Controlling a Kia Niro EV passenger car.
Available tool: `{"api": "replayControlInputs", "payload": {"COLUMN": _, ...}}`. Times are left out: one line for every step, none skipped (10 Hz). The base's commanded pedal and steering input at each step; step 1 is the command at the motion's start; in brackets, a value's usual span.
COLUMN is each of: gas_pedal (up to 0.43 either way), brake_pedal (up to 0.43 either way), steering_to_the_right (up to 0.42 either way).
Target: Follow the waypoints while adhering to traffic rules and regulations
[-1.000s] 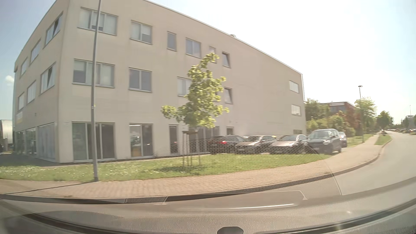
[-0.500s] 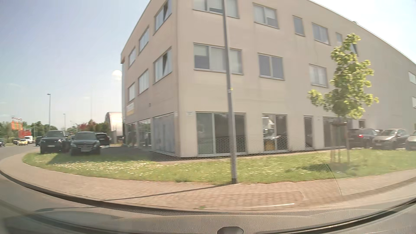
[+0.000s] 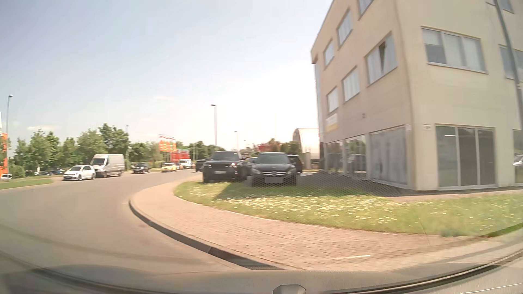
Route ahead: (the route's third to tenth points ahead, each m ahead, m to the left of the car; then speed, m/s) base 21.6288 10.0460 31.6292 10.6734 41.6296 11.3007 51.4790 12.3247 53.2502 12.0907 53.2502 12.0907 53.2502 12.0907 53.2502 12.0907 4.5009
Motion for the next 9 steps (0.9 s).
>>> {"api": "replayControlInputs", "payload": {"gas_pedal": 0.22, "brake_pedal": 0.0, "steering_to_the_right": -0.741}}
{"api": "replayControlInputs", "payload": {"gas_pedal": 0.24, "brake_pedal": 0.0, "steering_to_the_right": -0.681}}
{"api": "replayControlInputs", "payload": {"gas_pedal": 0.26, "brake_pedal": 0.0, "steering_to_the_right": -0.597}}
{"api": "replayControlInputs", "payload": {"gas_pedal": 0.26, "brake_pedal": 0.0, "steering_to_the_right": -0.516}}
{"api": "replayControlInputs", "payload": {"gas_pedal": 0.26, "brake_pedal": 0.0, "steering_to_the_right": -0.452}}
{"api": "replayControlInputs", "payload": {"gas_pedal": 0.26, "brake_pedal": 0.0, "steering_to_the_right": -0.39}}
{"api": "replayControlInputs", "payload": {"gas_pedal": 0.268, "brake_pedal": 0.0, "steering_to_the_right": -0.329}}
{"api": "replayControlInputs", "payload": {"gas_pedal": 0.268, "brake_pedal": 0.0, "steering_to_the_right": -0.266}}
{"api": "replayControlInputs", "payload": {"gas_pedal": 0.268, "brake_pedal": 0.0, "steering_to_the_right": -0.199}}
